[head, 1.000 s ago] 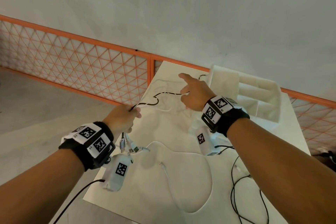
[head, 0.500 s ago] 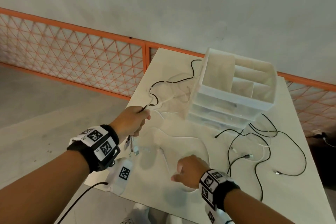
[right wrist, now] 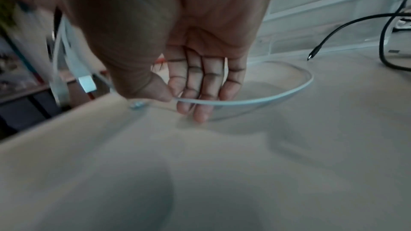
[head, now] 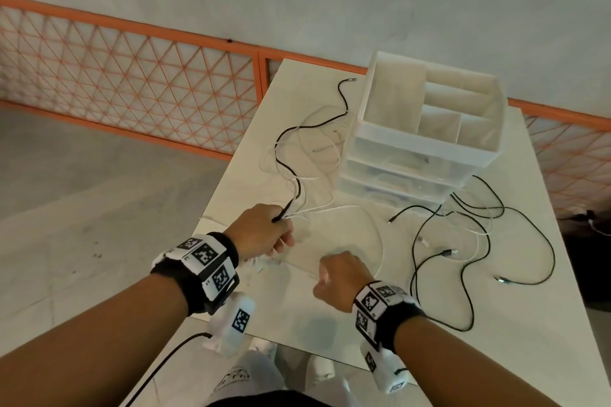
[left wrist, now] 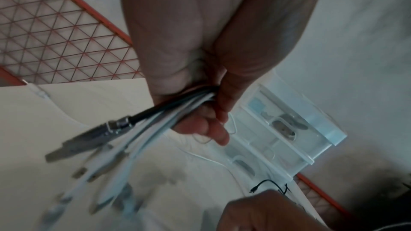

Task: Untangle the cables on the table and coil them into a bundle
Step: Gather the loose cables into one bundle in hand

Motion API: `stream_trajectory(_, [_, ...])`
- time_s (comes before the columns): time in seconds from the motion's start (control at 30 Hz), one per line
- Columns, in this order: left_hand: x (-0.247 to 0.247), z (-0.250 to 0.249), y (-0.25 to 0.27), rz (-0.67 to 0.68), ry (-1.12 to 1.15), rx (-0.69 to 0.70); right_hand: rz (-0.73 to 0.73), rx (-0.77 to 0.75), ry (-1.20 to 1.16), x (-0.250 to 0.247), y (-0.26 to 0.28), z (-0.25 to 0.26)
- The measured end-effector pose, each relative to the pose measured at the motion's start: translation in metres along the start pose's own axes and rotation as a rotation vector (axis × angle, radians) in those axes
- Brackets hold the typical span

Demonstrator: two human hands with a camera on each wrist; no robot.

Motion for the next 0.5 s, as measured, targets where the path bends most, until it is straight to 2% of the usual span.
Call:
stream_trajectory(0.13, [-0.004,-0.012,0.000,0.022,0.321,0.031,-0.113,-0.160,-0.216,-0.052,0.006,0.013])
stream_trajectory(0.3, [-0.001,-0.045,0.004,0.050,0.297,0.205,-0.330,-0.365,-0.315,-0.115,0.017,0.045])
stream_trajectory(0.43, [0.001,-0.060,0.008,0.086,0.359,0.214,-0.412,-0.265,-0.469,-0.144,0.014,0.035])
stream_trajectory(0.5, [-0.008,-0.060,0.011,0.059,0.288,0.202,-0.454,-0.196,-0.525,-0.157,0.012,0.016])
Point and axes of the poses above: each hand's wrist, its own y-axis away from the middle knuckle, its own x-axis out of the palm, z = x × y, the point moved 4 cm from there along -y, towards the middle knuckle, and after that the axes turned 3 degrees about -z, right-handed, at the moved point
